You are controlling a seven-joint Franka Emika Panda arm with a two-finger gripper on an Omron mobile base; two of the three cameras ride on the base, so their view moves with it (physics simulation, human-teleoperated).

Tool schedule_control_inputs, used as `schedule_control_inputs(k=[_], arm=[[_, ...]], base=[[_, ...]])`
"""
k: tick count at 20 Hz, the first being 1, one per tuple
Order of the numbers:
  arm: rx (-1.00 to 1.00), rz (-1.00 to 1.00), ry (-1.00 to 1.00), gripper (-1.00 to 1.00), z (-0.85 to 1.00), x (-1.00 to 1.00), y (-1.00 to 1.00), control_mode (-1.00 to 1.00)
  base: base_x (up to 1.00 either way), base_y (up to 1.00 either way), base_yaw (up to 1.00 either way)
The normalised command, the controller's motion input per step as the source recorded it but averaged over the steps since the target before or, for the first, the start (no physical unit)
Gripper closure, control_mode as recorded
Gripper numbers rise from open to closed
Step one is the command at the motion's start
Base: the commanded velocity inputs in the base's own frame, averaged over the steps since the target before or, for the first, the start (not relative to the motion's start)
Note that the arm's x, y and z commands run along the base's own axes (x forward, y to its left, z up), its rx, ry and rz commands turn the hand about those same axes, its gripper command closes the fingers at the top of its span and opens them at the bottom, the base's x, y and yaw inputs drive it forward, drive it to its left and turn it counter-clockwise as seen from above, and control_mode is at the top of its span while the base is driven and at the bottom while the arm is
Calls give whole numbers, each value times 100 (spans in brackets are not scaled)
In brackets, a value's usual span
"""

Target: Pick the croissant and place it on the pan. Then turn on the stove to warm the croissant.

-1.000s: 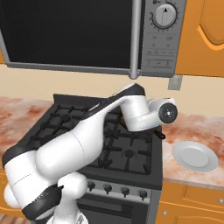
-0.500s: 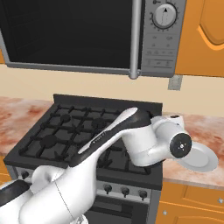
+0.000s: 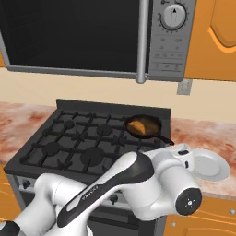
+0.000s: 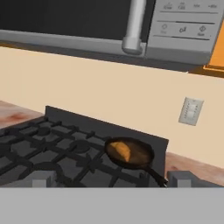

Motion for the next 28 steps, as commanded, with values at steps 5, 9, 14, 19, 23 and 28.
schedule_control_inputs(k=[5, 9, 14, 19, 23, 28], arm=[[0, 0, -1, -100, -22, -36, 0, -100], [0, 0, 0, -100, -34, -16, 0, -100], [0, 0, 0, -100, -43, -17, 0, -100], [0, 0, 0, -100, -44, -19, 0, -100], [0, 0, -4, -100, -32, -30, 0, -100], [0, 0, -12, -100, -22, -35, 0, -100]], base=[[0, 0, 0], [0, 0, 0], [0, 0, 0], [0, 0, 0], [0, 0, 0], [0, 0, 0]])
